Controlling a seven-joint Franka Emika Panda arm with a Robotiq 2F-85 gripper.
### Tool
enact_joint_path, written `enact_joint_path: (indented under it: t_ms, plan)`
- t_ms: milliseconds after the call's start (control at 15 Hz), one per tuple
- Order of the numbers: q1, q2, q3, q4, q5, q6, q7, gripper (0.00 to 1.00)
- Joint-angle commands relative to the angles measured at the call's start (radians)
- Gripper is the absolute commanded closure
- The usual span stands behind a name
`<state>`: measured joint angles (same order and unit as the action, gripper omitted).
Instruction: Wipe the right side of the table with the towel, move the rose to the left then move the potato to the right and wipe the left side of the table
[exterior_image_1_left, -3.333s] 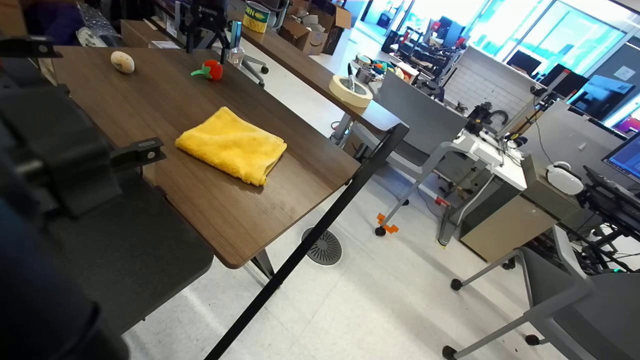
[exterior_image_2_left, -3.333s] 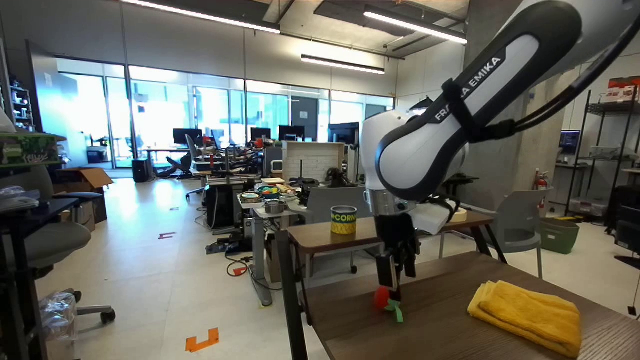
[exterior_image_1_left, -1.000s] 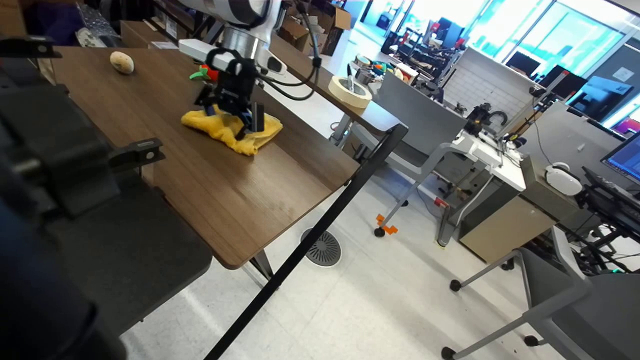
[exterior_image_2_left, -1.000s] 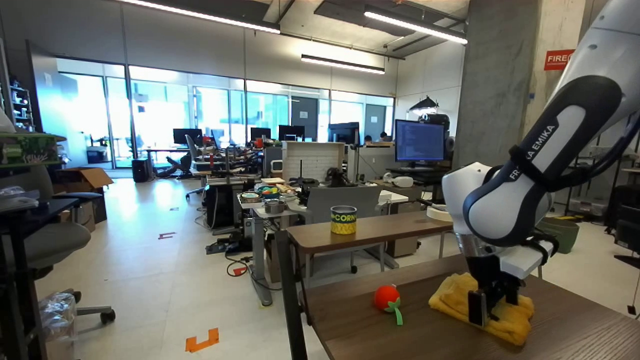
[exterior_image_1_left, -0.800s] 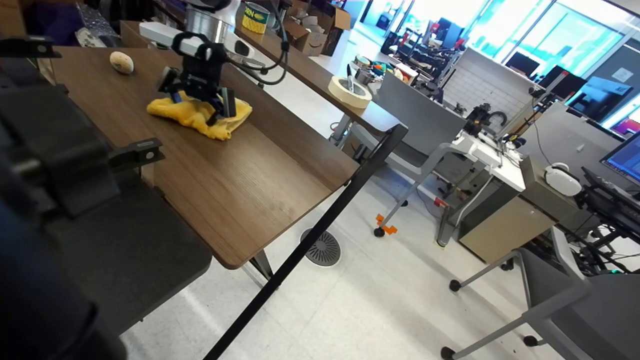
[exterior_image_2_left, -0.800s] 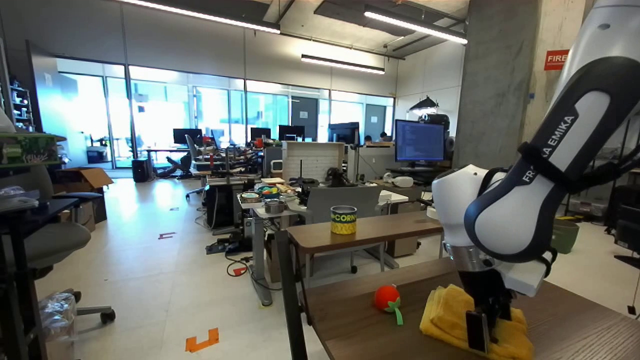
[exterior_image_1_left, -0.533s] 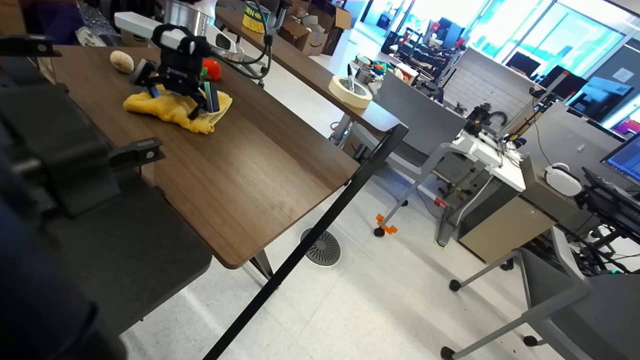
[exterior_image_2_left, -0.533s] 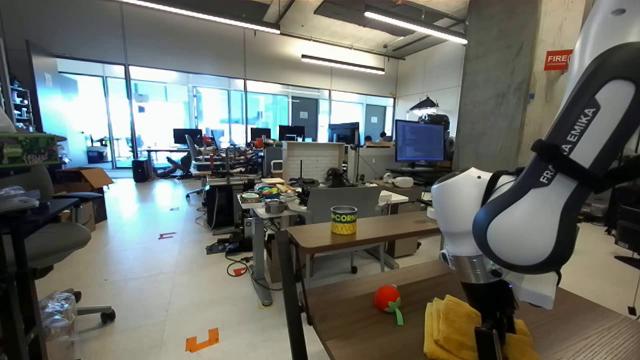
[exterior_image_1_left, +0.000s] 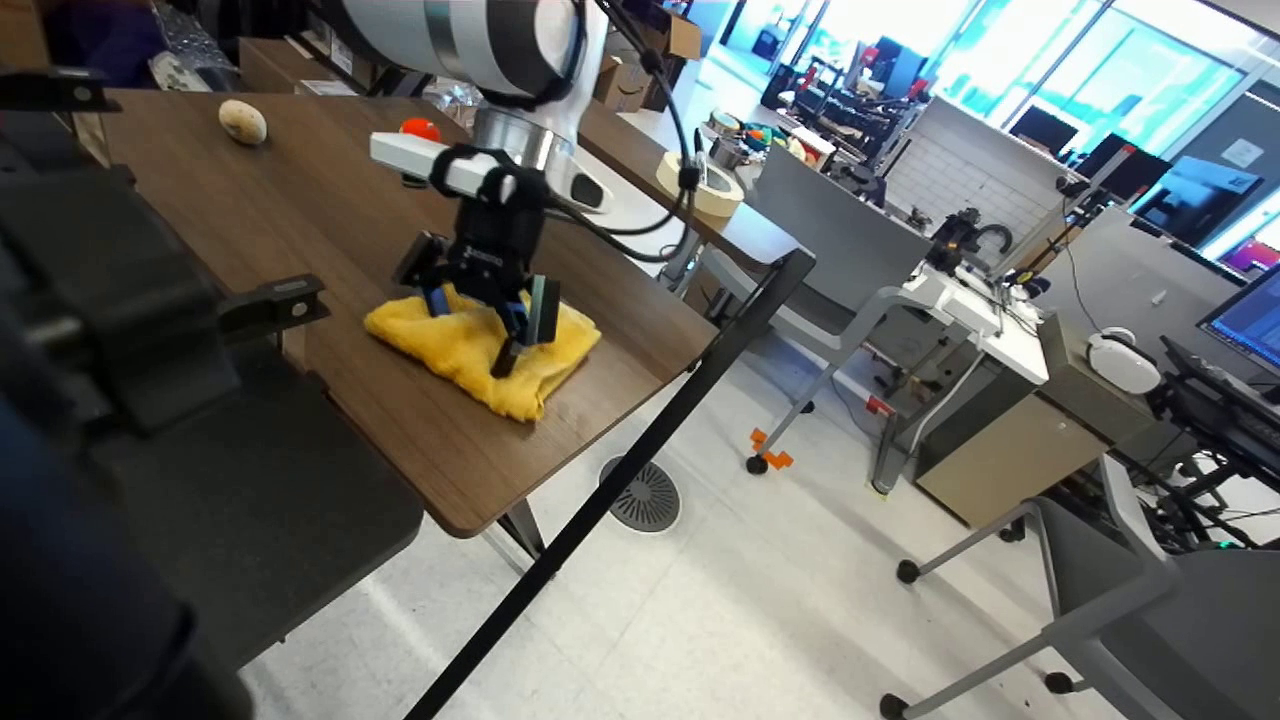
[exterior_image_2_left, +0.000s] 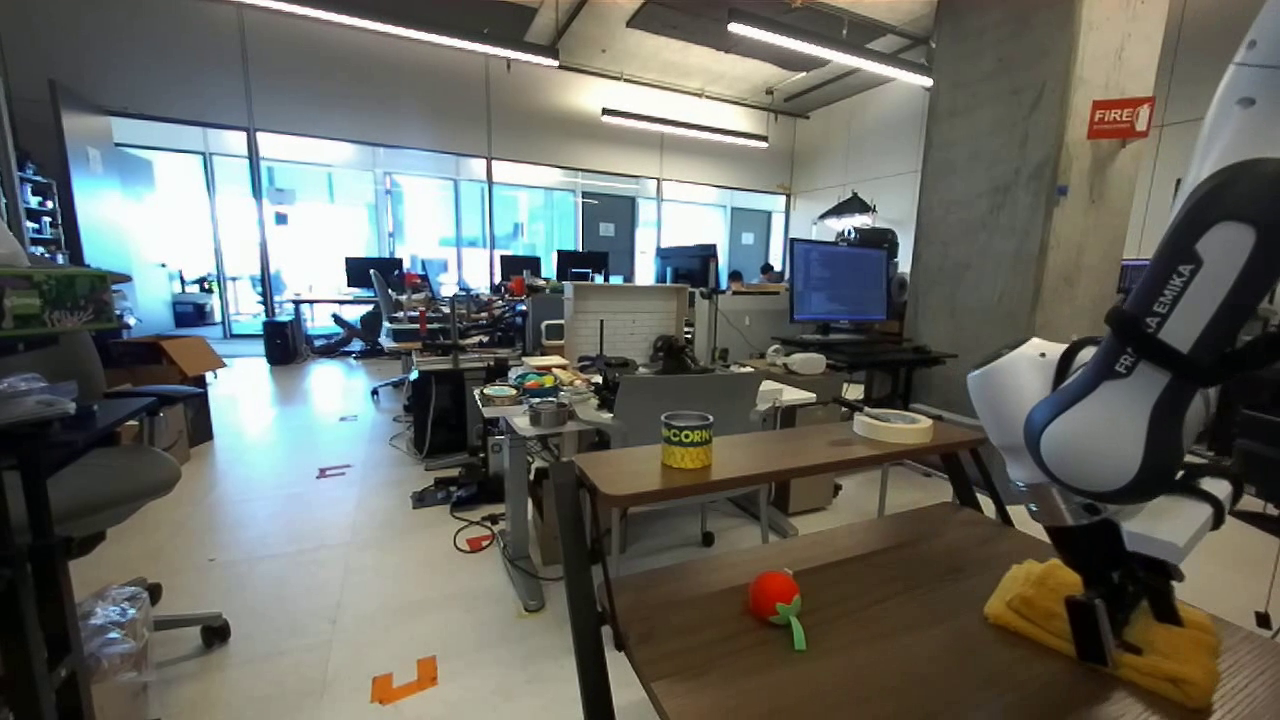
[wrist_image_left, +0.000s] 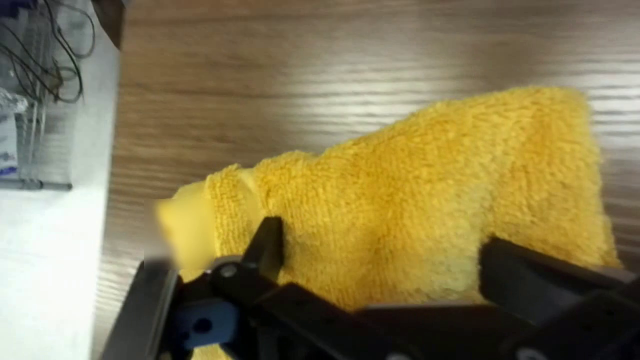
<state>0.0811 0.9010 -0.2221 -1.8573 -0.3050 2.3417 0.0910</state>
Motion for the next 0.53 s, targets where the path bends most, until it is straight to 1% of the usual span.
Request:
enact_joint_path:
  t_ms: [0, 133, 200, 467]
  plan:
    - [-0.021, 0.097, -0.018, 0.095, 0.0, -0.139, 0.058, 0.0]
    - [-0.016, 0.09, 0.003, 0.079, -0.027, -0.156, 0.038, 0.0]
    - [-0.003, 0.079, 0.015, 0.056, -0.045, -0.142, 0.027, 0.0]
    - [0.077, 0.014, 0.068, -0.086, -0.154, -0.043, 0.01, 0.0]
